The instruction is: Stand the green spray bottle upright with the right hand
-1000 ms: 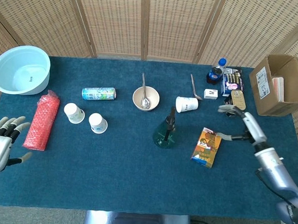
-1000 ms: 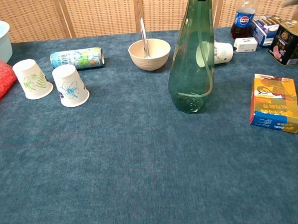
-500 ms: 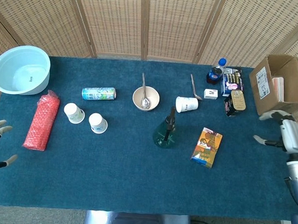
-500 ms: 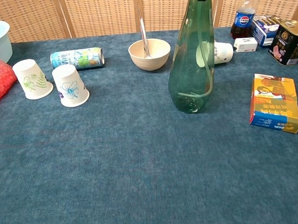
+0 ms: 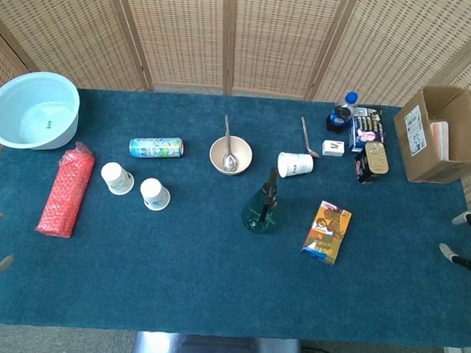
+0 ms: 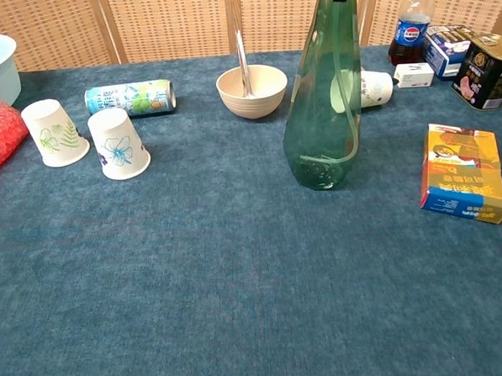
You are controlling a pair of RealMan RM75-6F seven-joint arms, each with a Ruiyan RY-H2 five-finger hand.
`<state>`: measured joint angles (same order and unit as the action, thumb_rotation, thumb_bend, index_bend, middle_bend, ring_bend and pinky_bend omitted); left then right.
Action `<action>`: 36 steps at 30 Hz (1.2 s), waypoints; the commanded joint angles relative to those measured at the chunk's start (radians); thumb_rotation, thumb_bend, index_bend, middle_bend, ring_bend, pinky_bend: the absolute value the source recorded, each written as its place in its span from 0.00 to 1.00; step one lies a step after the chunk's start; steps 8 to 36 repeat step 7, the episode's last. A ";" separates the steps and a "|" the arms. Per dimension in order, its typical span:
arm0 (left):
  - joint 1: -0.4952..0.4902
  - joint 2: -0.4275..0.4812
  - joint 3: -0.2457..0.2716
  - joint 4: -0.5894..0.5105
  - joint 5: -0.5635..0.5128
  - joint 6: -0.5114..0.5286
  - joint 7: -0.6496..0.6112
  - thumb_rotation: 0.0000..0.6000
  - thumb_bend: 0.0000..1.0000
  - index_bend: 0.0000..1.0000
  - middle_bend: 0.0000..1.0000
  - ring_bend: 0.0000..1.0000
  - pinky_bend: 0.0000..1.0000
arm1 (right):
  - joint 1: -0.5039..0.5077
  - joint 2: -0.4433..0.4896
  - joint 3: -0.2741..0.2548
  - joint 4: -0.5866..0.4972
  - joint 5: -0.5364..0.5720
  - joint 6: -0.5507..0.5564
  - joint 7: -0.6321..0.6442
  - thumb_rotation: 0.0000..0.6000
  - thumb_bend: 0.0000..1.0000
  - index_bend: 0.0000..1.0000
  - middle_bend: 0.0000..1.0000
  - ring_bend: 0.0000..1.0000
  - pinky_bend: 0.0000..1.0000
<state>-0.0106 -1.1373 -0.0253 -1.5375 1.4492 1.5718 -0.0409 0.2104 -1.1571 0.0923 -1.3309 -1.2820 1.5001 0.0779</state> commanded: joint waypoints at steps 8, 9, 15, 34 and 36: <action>-0.009 0.004 -0.007 -0.004 0.014 -0.014 0.001 1.00 0.12 0.25 0.18 0.16 0.05 | -0.011 0.011 0.020 -0.041 -0.024 -0.016 -0.031 1.00 0.14 0.45 0.40 0.28 0.19; -0.009 0.004 -0.007 -0.004 0.014 -0.014 0.001 1.00 0.12 0.25 0.18 0.16 0.05 | -0.011 0.011 0.020 -0.041 -0.024 -0.016 -0.031 1.00 0.14 0.45 0.40 0.28 0.19; -0.009 0.004 -0.007 -0.004 0.014 -0.014 0.001 1.00 0.12 0.25 0.18 0.16 0.05 | -0.011 0.011 0.020 -0.041 -0.024 -0.016 -0.031 1.00 0.14 0.45 0.40 0.28 0.19; -0.009 0.004 -0.007 -0.004 0.014 -0.014 0.001 1.00 0.12 0.25 0.18 0.16 0.05 | -0.011 0.011 0.020 -0.041 -0.024 -0.016 -0.031 1.00 0.14 0.45 0.40 0.28 0.19; -0.009 0.004 -0.007 -0.004 0.014 -0.014 0.001 1.00 0.12 0.25 0.18 0.16 0.05 | -0.011 0.011 0.020 -0.041 -0.024 -0.016 -0.031 1.00 0.14 0.45 0.40 0.28 0.19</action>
